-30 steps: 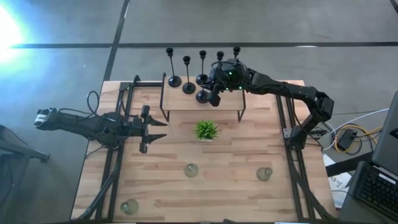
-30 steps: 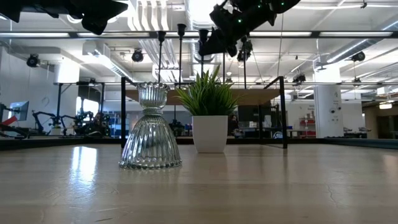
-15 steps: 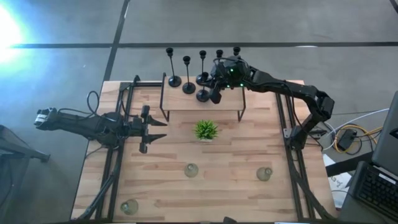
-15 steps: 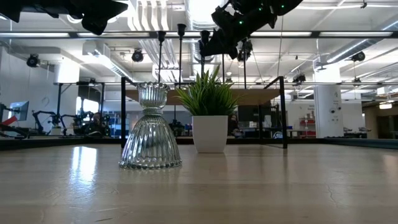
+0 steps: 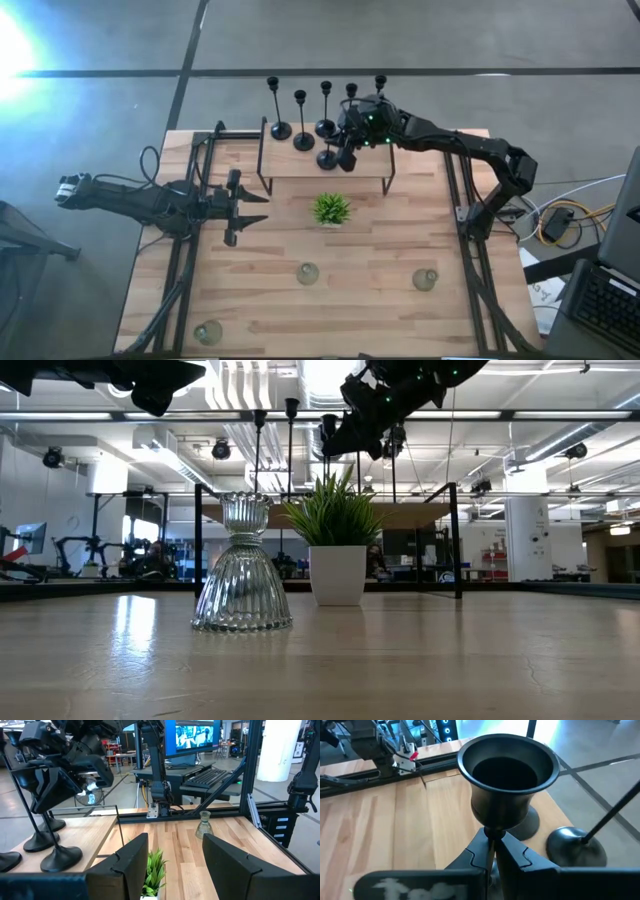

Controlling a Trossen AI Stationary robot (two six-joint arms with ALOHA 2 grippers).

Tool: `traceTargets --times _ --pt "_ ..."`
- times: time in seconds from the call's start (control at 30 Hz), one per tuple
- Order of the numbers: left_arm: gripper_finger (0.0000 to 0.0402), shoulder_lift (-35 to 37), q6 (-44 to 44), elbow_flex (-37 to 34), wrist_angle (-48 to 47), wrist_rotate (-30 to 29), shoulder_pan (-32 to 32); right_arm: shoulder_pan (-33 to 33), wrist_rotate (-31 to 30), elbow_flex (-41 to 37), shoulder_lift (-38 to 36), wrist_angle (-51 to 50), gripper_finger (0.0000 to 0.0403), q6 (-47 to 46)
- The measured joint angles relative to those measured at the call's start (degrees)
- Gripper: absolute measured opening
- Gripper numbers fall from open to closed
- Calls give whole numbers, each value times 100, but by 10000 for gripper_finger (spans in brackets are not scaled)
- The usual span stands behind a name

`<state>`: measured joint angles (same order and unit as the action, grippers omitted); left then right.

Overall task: Pick & Place candle stick holders
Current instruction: Put the small black candle holder on the shelf

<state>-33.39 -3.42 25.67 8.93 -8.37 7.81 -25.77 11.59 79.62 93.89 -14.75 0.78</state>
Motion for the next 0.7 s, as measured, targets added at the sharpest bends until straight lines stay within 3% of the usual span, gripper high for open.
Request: traceTargets --times 0.7 --pt "193 0 38 0 0 1 0 64 -124 -27 0 79 19 70"
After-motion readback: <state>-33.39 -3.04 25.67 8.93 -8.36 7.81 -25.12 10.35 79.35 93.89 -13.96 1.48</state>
